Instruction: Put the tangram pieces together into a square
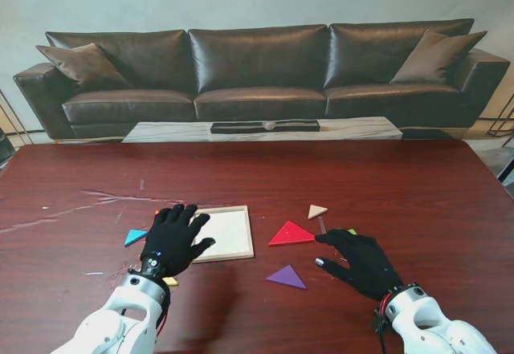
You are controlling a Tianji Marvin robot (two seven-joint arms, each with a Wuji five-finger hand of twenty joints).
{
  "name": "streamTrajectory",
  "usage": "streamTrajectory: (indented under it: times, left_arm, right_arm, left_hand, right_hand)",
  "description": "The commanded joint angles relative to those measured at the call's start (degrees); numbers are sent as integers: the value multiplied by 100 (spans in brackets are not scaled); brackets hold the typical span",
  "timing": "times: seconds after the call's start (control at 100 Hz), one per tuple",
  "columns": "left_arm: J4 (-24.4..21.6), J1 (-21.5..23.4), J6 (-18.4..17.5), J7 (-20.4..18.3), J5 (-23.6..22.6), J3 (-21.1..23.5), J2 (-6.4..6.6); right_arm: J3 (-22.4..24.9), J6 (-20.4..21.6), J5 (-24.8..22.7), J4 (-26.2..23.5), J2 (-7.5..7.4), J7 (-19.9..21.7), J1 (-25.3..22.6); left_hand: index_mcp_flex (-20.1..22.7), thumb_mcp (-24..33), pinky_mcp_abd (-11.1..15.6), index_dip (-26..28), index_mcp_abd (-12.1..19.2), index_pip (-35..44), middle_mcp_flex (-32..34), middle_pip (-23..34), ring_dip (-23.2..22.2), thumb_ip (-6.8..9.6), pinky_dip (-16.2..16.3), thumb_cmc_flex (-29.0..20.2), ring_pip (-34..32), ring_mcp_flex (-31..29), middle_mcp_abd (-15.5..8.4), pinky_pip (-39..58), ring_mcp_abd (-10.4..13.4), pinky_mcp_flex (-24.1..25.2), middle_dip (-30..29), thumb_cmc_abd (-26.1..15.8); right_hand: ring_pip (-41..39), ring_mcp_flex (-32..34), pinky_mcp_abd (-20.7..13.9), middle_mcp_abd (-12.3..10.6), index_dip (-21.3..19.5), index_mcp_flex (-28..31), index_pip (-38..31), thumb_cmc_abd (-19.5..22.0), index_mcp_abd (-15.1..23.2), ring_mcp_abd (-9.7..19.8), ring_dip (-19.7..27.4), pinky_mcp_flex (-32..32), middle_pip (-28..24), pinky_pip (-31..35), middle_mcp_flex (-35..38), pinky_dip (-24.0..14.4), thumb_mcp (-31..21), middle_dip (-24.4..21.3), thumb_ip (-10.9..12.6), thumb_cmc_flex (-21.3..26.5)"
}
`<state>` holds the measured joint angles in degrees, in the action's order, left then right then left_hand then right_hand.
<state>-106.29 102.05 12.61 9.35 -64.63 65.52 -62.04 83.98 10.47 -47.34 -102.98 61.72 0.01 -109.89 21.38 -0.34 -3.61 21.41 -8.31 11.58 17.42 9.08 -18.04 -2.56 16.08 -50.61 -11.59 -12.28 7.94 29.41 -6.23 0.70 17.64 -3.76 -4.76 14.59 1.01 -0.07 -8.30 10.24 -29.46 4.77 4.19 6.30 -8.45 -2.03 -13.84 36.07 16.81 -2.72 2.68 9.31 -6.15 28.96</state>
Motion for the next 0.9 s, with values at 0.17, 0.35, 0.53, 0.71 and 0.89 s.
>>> streamTrajectory:
  times: [0.17,0.35,0.53,0.71,0.89]
  left_arm:
    - [16,349,-138,77,-37,133,27]
    - [-91,508,-78,-84,-40,175,41]
    - [-306,815,-4,-203,-117,390,46]
    - [-428,1025,9,-202,-170,588,38]
    - [-457,1103,16,-87,-142,662,20]
  right_arm:
    - [-80,6,-21,-8,-12,66,25]
    - [-37,40,-56,-52,-9,45,95]
    - [45,-55,-252,-241,-74,492,363]
    - [-3,-145,-269,-334,-170,1200,809]
    - [-286,-248,-301,-173,-234,1603,1328]
  left_hand:
    - [-317,-62,70,-42,17,-234,-495,-215,85,215,-116,-11,305,424,-180,-378,133,152,-46,18]
    - [-341,-55,96,-31,-8,-281,-535,-246,84,222,-103,-3,347,476,-149,-478,137,147,-39,1]
    - [-327,-57,101,-17,-2,-305,-527,-268,88,222,-89,3,371,492,-153,-551,135,149,-37,-17]
    - [-307,-53,101,-4,5,-316,-511,-282,88,223,-73,-13,381,474,-144,-593,140,137,-35,-31]
    - [-282,-58,89,10,9,-316,-500,-284,84,219,-49,-26,381,456,-144,-616,131,122,-29,-33]
  right_hand:
    - [5,60,-60,-21,68,-1,9,44,107,-30,58,24,24,28,-21,104,59,30,92,105]
    - [-1,96,-10,-13,43,26,-22,1,201,-122,54,36,14,34,-3,103,57,33,94,104]
    - [41,234,319,96,-26,72,-69,-172,390,-550,51,83,-16,101,1,77,66,48,97,108]
    - [161,324,535,162,-199,135,-143,-633,568,-754,32,46,-108,233,-59,30,32,93,128,240]
    - [241,316,652,225,-314,42,-185,-1162,675,-834,33,49,-185,238,-179,39,-38,131,175,542]
